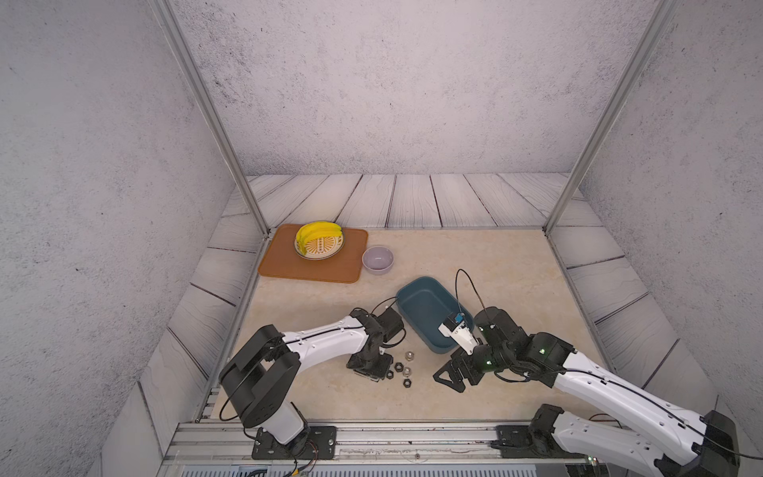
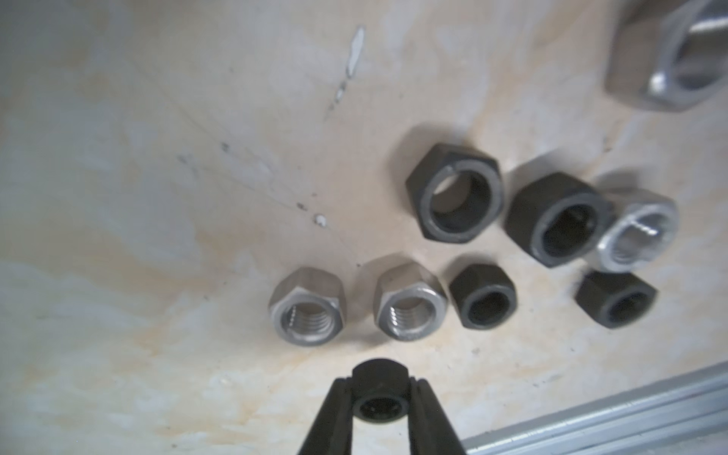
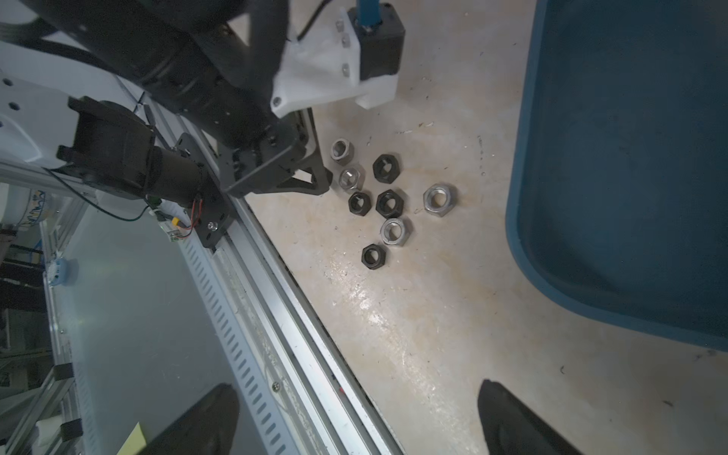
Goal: Put the nuts on the desktop into the storage box
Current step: Pick up the nut from the center of the board.
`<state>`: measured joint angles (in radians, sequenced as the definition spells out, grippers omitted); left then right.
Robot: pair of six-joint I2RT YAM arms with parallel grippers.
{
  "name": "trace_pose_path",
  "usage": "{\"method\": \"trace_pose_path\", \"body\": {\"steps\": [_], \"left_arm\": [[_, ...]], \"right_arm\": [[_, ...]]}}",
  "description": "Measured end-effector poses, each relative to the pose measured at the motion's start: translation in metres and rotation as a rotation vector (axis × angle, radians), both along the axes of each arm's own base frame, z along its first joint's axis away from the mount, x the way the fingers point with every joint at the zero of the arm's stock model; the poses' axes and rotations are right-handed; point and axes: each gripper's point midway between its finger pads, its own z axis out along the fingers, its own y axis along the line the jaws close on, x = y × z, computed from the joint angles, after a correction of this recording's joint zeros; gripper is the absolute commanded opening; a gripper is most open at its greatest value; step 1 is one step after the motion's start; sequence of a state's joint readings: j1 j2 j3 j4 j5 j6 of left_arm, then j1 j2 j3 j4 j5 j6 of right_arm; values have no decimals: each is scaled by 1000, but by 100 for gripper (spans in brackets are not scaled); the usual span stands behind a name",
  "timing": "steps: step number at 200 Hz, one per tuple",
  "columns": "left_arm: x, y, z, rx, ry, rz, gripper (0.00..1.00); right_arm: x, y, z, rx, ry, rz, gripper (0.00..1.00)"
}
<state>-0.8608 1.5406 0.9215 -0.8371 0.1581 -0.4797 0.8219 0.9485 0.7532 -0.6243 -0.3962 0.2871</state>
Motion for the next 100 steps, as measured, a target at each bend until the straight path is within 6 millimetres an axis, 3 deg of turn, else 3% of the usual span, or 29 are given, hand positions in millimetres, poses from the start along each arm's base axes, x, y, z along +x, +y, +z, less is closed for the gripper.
{"method": "trace_pose_path", "body": {"steps": [51,72,100], "left_arm": [[1,-19,48,-201,-79,5,19],[-1,-28,69,-299,-103,3,19],[-6,-41,99,-443,-126,-9,18]], "right_arm": [[29,-20,17,-20,-161,-171,99],[36,-19,36,68,-269,-190,99],[35,-15,46,196,-415,-145,99]]}}
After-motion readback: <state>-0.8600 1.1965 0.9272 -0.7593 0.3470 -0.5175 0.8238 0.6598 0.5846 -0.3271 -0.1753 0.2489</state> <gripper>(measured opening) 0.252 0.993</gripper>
